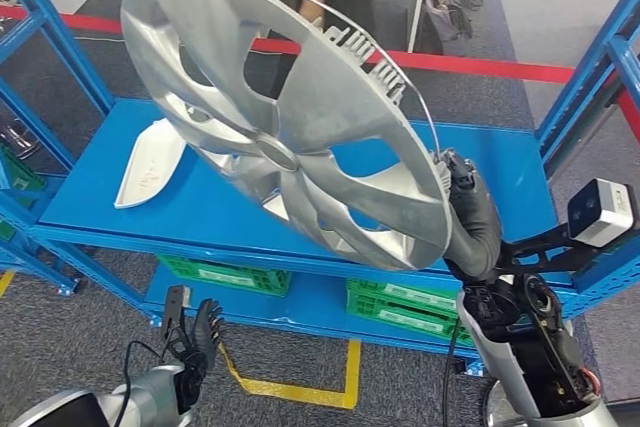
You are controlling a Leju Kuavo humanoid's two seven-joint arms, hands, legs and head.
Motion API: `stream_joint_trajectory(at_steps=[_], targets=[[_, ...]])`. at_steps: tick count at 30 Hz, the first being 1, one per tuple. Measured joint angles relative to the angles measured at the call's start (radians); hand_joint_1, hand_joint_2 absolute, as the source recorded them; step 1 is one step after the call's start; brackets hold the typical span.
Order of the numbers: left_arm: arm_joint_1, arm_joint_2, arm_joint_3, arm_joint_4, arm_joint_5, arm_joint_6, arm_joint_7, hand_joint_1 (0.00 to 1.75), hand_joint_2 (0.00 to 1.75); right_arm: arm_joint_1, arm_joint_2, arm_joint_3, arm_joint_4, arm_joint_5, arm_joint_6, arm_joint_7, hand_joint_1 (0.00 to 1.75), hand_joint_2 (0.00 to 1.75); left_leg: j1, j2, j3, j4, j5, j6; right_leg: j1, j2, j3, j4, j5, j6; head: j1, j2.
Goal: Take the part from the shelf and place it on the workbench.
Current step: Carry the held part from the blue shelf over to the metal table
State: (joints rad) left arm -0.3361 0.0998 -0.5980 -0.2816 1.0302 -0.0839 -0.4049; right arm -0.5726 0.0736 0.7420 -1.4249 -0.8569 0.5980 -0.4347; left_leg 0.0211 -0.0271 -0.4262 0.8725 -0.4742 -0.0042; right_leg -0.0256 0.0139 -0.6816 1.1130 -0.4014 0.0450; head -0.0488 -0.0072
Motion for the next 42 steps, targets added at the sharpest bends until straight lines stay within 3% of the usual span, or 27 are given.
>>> stream_joint_trajectory(at_steps=[2,4,7,9,11,12,13,14,16,18,19,21,23,26,27,28,29,32,34,36,38,39,40,42], targets=[[-0.002,0.001,0.000,0.000,0.000,0.001,0.000,0.00,0.00,-0.001,0.001,0.000,0.004,0.002,0.001,0.001,1.75,1.75,0.005,-0.013,-0.011,0.022,-0.015,-0.015,-0.004,0.025,0.057,-0.104,0.029,0.002,0.007,0.000],[-0.005,0.002,0.000,0.000,0.000,0.002,0.001,0.00,0.00,-0.002,0.002,0.000,0.006,0.003,0.002,0.002,1.75,1.75,0.007,-0.023,-0.034,0.039,-0.018,-0.027,-0.001,0.042,0.069,-0.125,0.011,-0.009,0.010,0.000],[-0.002,0.000,0.000,0.000,0.001,0.001,0.001,0.00,0.00,0.000,0.003,0.000,0.008,0.010,0.002,0.005,1.75,1.75,0.013,-0.019,-0.059,0.071,-0.031,-0.039,0.001,0.026,0.068,-0.128,-0.001,-0.032,0.003,0.000],[-0.005,-0.001,0.000,0.000,0.002,0.001,0.000,0.00,0.00,-0.001,0.004,0.000,0.010,0.019,0.004,0.005,1.75,1.75,0.012,0.004,-0.123,0.182,-0.070,-0.042,0.001,0.011,0.073,-0.131,-0.006,-0.043,-0.006,0.000],[-0.006,-0.002,0.000,0.000,0.003,0.001,0.000,0.00,0.00,-0.001,0.004,0.000,0.012,0.030,0.009,0.003,1.75,1.75,0.010,0.015,-0.227,0.338,-0.110,-0.042,0.007,-0.006,0.075,-0.131,-0.011,-0.051,-0.015,0.000],[-0.004,-0.002,0.000,0.000,0.003,0.001,0.000,0.00,0.00,0.000,0.004,0.001,0.013,0.035,0.011,0.002,1.75,1.75,0.009,0.016,-0.267,0.386,-0.111,-0.040,0.010,-0.014,0.077,-0.131,-0.013,-0.054,-0.018,0.000],[-0.002,-0.002,0.000,0.000,0.003,0.001,0.000,0.00,0.00,0.000,0.004,0.001,0.014,0.039,0.012,0.001,1.75,1.75,0.008,0.017,-0.286,0.392,-0.092,-0.036,0.012,-0.022,0.081,-0.131,-0.016,-0.057,-0.020,0.000],[-0.001,-0.001,0.000,0.000,0.003,0.001,0.000,0.00,0.00,0.000,0.004,0.001,0.015,0.042,0.013,0.001,1.75,1.75,0.006,0.019,-0.283,0.356,-0.055,-0.032,0.014,-0.029,0.085,-0.131,-0.019,-0.058,-0.022,0.000],[-0.003,0.000,0.000,0.000,0.004,0.001,0.000,0.00,0.00,0.000,0.004,0.002,0.015,0.048,0.015,0.002,1.75,1.75,-0.002,0.043,-0.230,0.213,0.030,-0.022,0.017,-0.043,0.096,-0.131,-0.025,-0.056,-0.025,0.000],[-0.008,0.000,0.000,0.000,0.004,0.001,0.000,0.00,0.00,0.000,0.004,0.003,0.015,0.050,0.019,0.001,1.75,1.75,-0.014,0.068,-0.188,0.111,0.068,-0.014,0.022,-0.054,0.102,-0.131,-0.032,-0.049,-0.027,0.000],[-0.010,0.000,0.000,0.000,0.004,0.001,0.000,0.00,0.00,0.000,0.004,0.003,0.015,0.051,0.021,0.000,1.75,1.75,-0.019,0.071,-0.182,0.093,0.068,-0.011,0.024,-0.060,0.104,-0.132,-0.034,-0.045,-0.025,0.000],[-0.010,-0.001,0.000,0.000,0.004,0.001,0.001,0.00,0.00,0.000,0.004,0.003,0.015,0.052,0.023,-0.001,1.75,1.75,-0.019,0.053,-0.181,0.088,0.071,-0.003,0.024,-0.074,0.105,-0.133,-0.040,-0.035,-0.021,0.000],[-0.010,-0.002,0.000,0.000,0.004,0.002,0.001,0.00,0.00,0.000,0.004,0.002,0.015,0.055,0.025,-0.002,1.75,1.75,-0.015,0.037,-0.177,0.083,0.075,0.007,0.020,-0.060,0.090,-0.094,-0.070,-0.026,-0.015,0.000],[-0.011,-0.003,-0.001,0.000,0.004,0.002,0.003,0.00,0.00,0.002,0.004,0.002,0.017,0.058,0.030,-0.005,1.75,1.75,-0.015,0.014,-0.174,0.082,0.075,0.016,0.018,-0.024,0.007,0.097,-0.164,-0.020,-0.006,0.000],[-0.010,-0.004,-0.001,0.000,0.004,0.002,0.003,0.00,0.00,0.004,0.004,0.002,0.019,0.059,0.032,-0.006,1.75,1.75,-0.017,0.004,-0.174,0.083,0.075,0.017,0.018,-0.020,-0.019,0.150,-0.179,-0.020,-0.005,0.000],[-0.010,-0.004,-0.001,0.000,0.003,0.002,0.004,0.00,0.00,0.006,0.004,0.002,0.020,0.061,0.033,-0.006,1.75,1.75,-0.018,-0.006,-0.173,0.083,0.074,0.018,0.019,-0.017,-0.030,0.171,-0.177,-0.021,-0.004,0.000],[-0.010,-0.005,-0.001,0.000,0.003,0.002,0.004,0.00,0.00,0.007,0.004,0.002,0.022,0.062,0.033,-0.007,1.75,1.75,-0.019,-0.017,-0.171,0.083,0.074,0.018,0.019,-0.015,-0.022,0.148,-0.153,-0.025,-0.004,0.000],[-0.011,-0.010,-0.002,0.000,0.003,0.001,0.006,0.00,0.00,0.008,0.004,0.002,0.023,0.067,0.036,-0.007,1.75,1.75,-0.020,-0.048,-0.167,0.084,0.072,0.016,0.023,0.023,0.072,-0.060,-0.047,-0.045,-0.004,0.000],[-0.012,-0.014,-0.003,0.000,0.002,0.001,0.010,0.00,0.00,0.007,0.004,0.001,0.023,0.069,0.040,-0.008,1.75,1.75,-0.015,-0.064,-0.173,0.084,0.074,0.008,0.026,0.046,0.108,-0.131,-0.031,-0.053,-0.004,0.000],[-0.010,-0.015,-0.004,0.000,0.001,0.001,0.013,0.00,0.00,0.007,0.004,0.001,0.023,0.072,0.043,-0.009,1.75,1.75,-0.012,-0.077,-0.178,0.081,0.078,-0.003,0.026,0.035,0.118,-0.146,-0.032,-0.056,-0.002,0.000],[-0.010,-0.015,-0.006,0.000,-0.001,0.001,0.015,0.00,0.00,0.007,0.005,0.001,0.023,0.074,0.044,-0.010,1.75,1.75,-0.015,-0.053,-0.187,0.101,0.064,-0.012,0.021,0.017,0.131,-0.164,-0.025,-0.062,-0.003,0.000],[-0.012,-0.014,-0.006,0.000,-0.001,0.001,0.015,0.00,0.00,0.007,0.005,0.000,0.022,0.075,0.044,-0.010,1.75,1.75,-0.016,-0.031,-0.207,0.141,0.042,-0.018,0.018,0.007,0.137,-0.173,-0.022,-0.065,-0.006,0.000],[-0.014,-0.014,-0.008,0.000,-0.001,0.001,0.015,0.00,0.00,0.007,0.005,0.000,0.023,0.075,0.044,-0.010,1.75,1.75,-0.013,-0.007,-0.237,0.199,0.015,-0.023,0.018,-0.003,0.140,-0.177,-0.021,-0.067,-0.009,0.000],[-0.015,-0.014,-0.010,0.000,-0.001,0.001,0.015,0.00,0.00,0.007,0.005,0.000,0.023,0.075,0.045,-0.011,1.75,1.75,-0.006,0.011,-0.309,0.326,-0.030,-0.036,0.019,-0.024,0.140,-0.177,-0.022,-0.069,-0.013,0.000]])
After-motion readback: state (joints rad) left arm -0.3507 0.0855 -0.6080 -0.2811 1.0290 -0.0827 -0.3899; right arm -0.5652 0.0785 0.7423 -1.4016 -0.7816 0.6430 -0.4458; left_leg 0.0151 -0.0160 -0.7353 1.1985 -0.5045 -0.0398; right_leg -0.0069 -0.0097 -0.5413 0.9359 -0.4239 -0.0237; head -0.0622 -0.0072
